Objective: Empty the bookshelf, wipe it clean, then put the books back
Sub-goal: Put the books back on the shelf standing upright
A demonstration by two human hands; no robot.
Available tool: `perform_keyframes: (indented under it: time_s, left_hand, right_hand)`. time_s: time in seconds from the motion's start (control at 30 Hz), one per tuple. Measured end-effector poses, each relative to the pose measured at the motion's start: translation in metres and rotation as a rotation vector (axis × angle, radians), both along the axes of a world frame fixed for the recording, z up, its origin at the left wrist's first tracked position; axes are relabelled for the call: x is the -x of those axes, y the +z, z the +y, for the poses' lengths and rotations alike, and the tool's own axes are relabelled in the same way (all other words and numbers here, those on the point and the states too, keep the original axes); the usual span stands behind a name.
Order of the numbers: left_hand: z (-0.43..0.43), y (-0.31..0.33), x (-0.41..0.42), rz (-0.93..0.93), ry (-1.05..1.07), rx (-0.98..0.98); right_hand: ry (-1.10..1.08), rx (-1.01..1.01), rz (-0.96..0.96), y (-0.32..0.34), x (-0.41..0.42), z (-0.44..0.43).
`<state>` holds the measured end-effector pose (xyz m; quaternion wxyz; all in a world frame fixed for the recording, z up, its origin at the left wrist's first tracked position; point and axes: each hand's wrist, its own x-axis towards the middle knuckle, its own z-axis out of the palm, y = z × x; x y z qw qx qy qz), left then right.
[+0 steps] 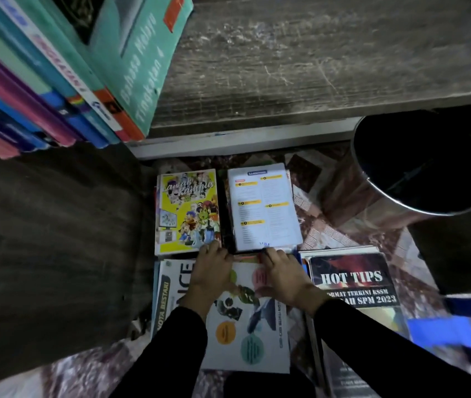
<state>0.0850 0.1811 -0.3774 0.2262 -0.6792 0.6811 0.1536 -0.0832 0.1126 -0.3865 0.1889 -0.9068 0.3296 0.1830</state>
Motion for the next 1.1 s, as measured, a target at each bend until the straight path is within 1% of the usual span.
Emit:
perform_keyframes:
  time_s: [0.1, 0.3, 0.43, 0.57, 0.67, 0.83, 0.97, 1.03, 1.1]
  left_hand:
    - [0.011, -0.006, 0.002, 0.046, 0.051, 0.036]
    - [0.008, -0.011, 0.001, 0.166, 0.145, 0.019]
    - [-0.001, -0.011, 0.002, 0.202, 0.215, -0.063]
    - [-0.002, -0.015, -0.001, 0.267, 0.217, -0.130]
    - [0.003, -0.015, -0.003, 0.336, 0.209, -0.140]
    - [0.007, 0.005, -0.005, 0.414, 0.190, -0.108]
    - [0.011, 0.033, -0.003, 0.440, 0.179, -0.138]
    - [0.015, 0.049, -0.001, 0.440, 0.181, -0.140]
    - [0.019, 0.071, 0.001, 0.399, 0.169, -0.076]
  right_hand:
    - [-0.028, -0.003, -0.016, -0.003, 0.006, 0.009]
    - [-0.017, -0.021, -0.017, -0.002, 0.006, 0.007]
    - [-0.056, -0.097, -0.002, -0.001, 0.003, 0.004]
    - [-0.066, -0.174, 0.032, -0.004, -0.005, -0.001]
    - [-0.088, -0.260, 0.054, -0.004, -0.008, -0.006]
    - [-0.091, -0.434, 0.161, 0.017, -0.021, -0.019]
    - [-0.125, -0.677, 0.160, 0.043, -0.019, -0.022]
    - [-0.086, -0.666, 0.141, 0.065, -0.018, -0.019]
    - [-0.010, -0.518, 0.112, 0.093, -0.017, -0.017]
